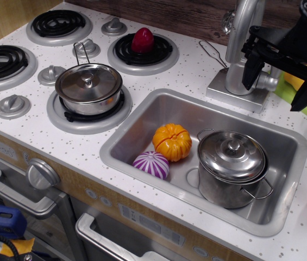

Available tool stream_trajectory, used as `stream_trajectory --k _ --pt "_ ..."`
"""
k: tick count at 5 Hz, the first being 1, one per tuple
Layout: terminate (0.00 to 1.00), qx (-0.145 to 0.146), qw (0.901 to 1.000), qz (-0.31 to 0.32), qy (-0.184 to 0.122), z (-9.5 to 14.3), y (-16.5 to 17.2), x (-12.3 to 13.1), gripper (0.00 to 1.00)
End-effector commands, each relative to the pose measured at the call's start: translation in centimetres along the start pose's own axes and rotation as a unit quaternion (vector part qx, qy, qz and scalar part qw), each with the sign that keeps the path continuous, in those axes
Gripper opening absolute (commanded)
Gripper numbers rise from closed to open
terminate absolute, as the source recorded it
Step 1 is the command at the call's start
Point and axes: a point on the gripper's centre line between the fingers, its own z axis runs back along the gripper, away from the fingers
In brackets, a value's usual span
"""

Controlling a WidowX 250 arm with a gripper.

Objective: Turn faucet front to left

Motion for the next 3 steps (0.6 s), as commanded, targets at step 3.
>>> stream_trajectory --k 3 --pt "0.0 -0.012 0.996 -0.008 -0.089 -0.2 2.4 4.4 1.0"
